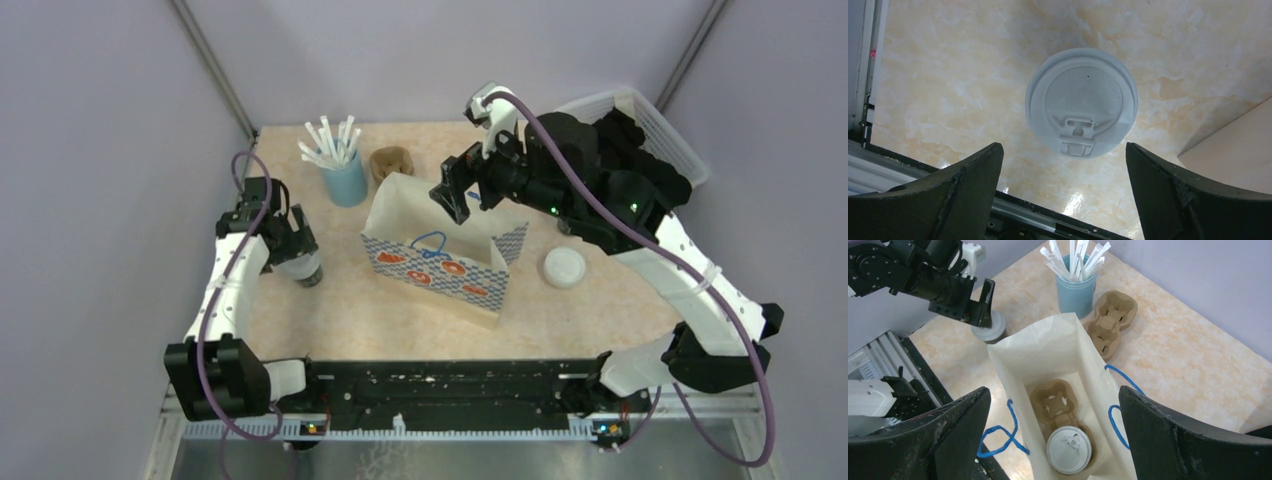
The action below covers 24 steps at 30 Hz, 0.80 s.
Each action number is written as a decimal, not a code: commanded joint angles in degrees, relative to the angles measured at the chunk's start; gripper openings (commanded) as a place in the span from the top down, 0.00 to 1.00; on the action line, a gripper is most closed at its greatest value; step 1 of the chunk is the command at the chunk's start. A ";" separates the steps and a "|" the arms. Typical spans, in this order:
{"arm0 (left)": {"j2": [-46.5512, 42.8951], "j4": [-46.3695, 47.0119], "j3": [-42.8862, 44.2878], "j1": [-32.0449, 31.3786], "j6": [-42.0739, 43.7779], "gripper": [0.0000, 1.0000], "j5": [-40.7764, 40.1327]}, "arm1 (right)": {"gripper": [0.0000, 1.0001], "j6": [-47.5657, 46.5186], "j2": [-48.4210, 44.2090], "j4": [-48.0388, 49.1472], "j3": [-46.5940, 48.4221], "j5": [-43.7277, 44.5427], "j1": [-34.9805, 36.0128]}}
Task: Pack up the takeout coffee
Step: Pick up the coffee cup from the center of the board.
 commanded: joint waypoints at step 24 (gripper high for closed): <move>4.34 2.07 1.14 0.74 1.17 0.01 1.58 | 0.01 1.12 -3.63 -0.49 -3.76 5.44 -4.64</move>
